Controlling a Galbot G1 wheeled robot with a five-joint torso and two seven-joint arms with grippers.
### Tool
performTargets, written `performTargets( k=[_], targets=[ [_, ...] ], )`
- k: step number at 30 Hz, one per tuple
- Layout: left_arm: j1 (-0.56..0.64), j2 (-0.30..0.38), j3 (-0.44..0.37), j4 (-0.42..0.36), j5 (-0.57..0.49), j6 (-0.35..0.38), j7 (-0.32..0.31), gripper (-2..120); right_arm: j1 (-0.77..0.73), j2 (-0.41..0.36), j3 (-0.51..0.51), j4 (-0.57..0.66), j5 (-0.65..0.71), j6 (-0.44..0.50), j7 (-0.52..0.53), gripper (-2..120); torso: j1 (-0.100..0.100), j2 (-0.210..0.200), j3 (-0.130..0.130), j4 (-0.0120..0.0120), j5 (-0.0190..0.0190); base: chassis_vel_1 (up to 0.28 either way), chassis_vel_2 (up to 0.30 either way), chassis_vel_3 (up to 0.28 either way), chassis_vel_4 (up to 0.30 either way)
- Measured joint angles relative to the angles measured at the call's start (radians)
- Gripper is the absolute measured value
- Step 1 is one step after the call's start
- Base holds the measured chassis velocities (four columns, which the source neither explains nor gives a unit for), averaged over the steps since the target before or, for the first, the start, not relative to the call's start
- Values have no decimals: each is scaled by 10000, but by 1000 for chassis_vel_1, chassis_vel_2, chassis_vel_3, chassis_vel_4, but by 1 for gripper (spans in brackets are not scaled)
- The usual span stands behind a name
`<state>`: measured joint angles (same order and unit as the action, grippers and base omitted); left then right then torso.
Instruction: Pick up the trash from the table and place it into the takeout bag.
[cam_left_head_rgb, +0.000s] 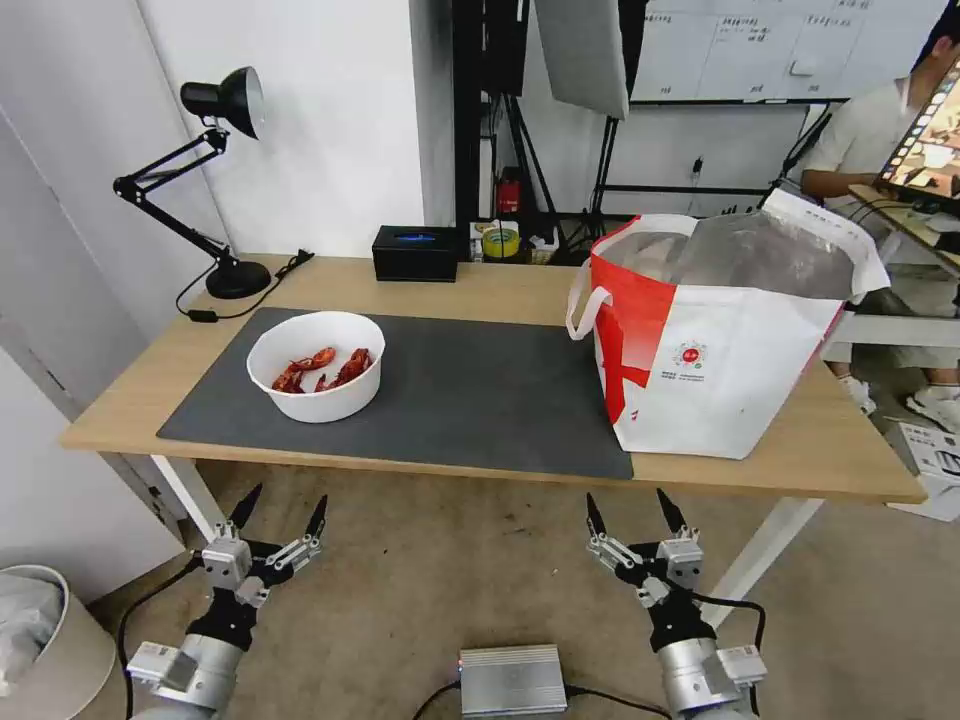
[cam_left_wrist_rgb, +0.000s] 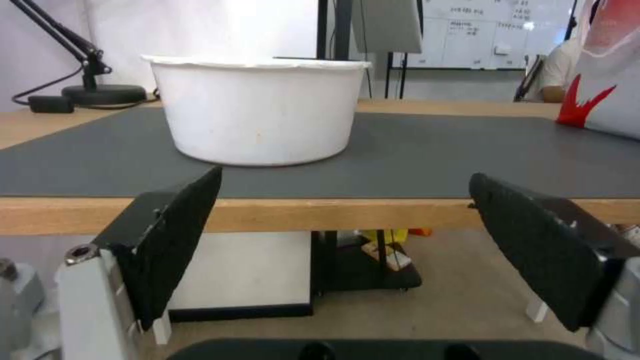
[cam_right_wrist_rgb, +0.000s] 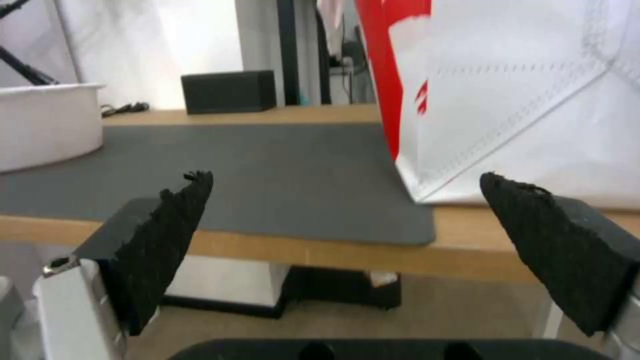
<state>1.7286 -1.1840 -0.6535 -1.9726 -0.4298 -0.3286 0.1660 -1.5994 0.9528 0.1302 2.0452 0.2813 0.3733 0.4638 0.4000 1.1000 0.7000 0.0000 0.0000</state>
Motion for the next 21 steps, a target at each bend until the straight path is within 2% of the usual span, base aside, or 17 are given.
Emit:
performTargets(
  k=[16,19,21],
  targets=[
    [43,-24,-67,-68,-38,0,-28,100,9,-3,18,48,-270,-31,73,100,0,-1,0,0,-1,0,0,0,0],
    [29,58,-181,-128,-153,57,-171,100,9,-3,20,50,-269,-34,73,100,0,-2,0,0,-1,0,0,0,0],
    [-60,264,-454,-323,-482,344,-401,100,10,-4,23,51,-267,-36,74,100,0,-2,0,1,-2,0,0,0,0]
  ],
)
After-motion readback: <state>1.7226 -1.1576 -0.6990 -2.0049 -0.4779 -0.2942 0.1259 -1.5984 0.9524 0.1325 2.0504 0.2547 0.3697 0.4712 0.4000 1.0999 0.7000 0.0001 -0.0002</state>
